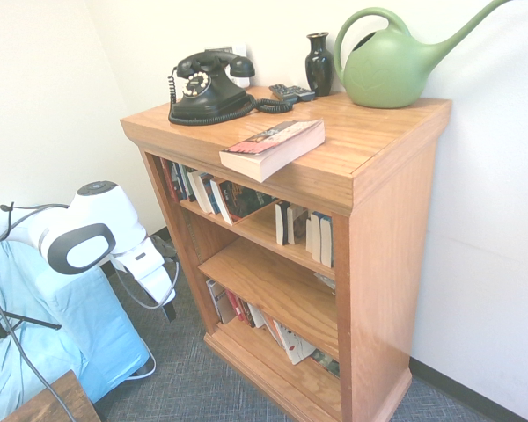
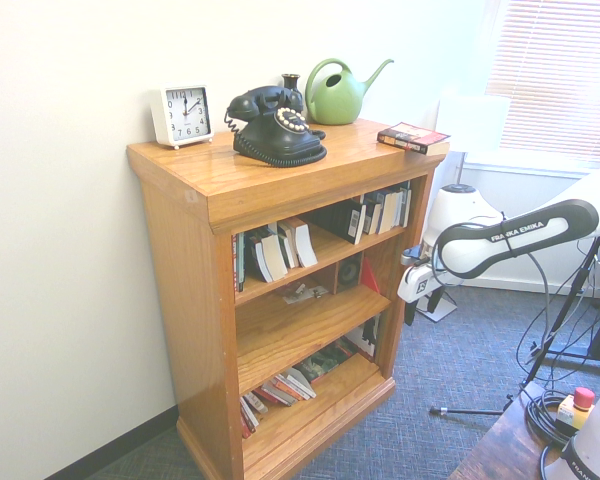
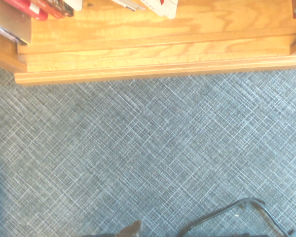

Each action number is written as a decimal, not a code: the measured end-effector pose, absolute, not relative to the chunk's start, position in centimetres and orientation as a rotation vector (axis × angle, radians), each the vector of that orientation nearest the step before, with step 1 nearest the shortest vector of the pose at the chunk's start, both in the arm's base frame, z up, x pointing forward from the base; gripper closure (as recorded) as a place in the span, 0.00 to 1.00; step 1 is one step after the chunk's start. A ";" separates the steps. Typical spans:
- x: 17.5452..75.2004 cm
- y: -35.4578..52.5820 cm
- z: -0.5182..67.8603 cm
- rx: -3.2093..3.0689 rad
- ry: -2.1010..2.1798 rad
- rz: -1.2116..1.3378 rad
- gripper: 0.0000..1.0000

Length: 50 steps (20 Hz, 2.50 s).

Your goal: Organize the shelf

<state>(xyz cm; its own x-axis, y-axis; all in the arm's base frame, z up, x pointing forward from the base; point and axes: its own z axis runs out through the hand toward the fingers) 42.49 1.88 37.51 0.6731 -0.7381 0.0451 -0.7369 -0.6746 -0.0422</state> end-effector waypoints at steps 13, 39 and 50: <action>42.5 -8.0 41.5 -3.156 1.319 -0.706 0.00; 43.3 -7.8 60.2 -3.473 0.015 -2.256 0.00; 48.0 -7.3 58.3 -3.192 -0.283 -2.496 0.00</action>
